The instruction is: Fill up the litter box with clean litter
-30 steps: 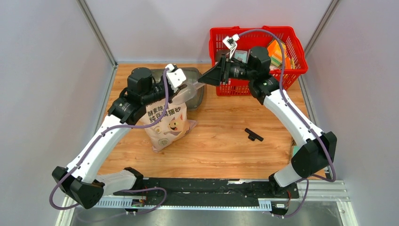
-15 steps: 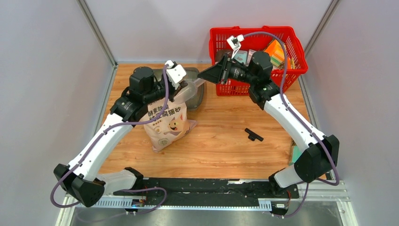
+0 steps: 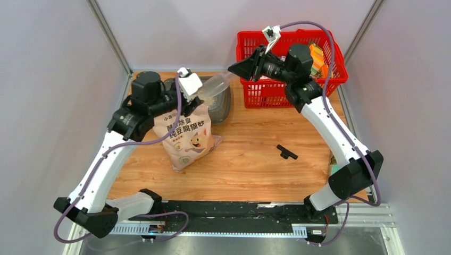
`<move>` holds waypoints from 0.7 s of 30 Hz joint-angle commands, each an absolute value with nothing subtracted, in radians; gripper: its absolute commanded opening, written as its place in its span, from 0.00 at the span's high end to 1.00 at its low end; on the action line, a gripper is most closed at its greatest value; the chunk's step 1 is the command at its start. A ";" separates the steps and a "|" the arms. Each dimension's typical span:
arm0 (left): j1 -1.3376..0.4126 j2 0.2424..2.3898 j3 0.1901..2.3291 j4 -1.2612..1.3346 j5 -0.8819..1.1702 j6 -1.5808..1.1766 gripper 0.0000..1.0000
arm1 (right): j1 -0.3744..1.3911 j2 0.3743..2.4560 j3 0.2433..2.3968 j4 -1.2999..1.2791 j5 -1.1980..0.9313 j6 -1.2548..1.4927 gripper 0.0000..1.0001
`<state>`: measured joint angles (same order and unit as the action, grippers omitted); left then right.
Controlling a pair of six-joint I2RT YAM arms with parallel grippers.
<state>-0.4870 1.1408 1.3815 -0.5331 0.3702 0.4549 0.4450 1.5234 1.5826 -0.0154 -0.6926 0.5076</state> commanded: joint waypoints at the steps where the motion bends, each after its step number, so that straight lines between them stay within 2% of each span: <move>1: -0.391 1.109 1.517 -0.839 0.391 0.573 0.34 | 0.442 1.580 1.695 -0.112 -0.690 0.344 1.00; 6: -0.377 1.098 1.485 -0.980 0.336 0.652 0.31 | 0.454 1.657 1.755 -0.173 -0.732 0.285 1.00; 11: -0.374 1.074 1.369 -0.898 0.229 0.657 0.30 | 0.483 1.677 1.763 -0.190 -0.744 0.249 1.00; 21: -0.344 1.080 1.358 -0.830 0.114 0.689 0.30 | 0.541 1.689 1.762 -0.178 -0.724 0.227 1.00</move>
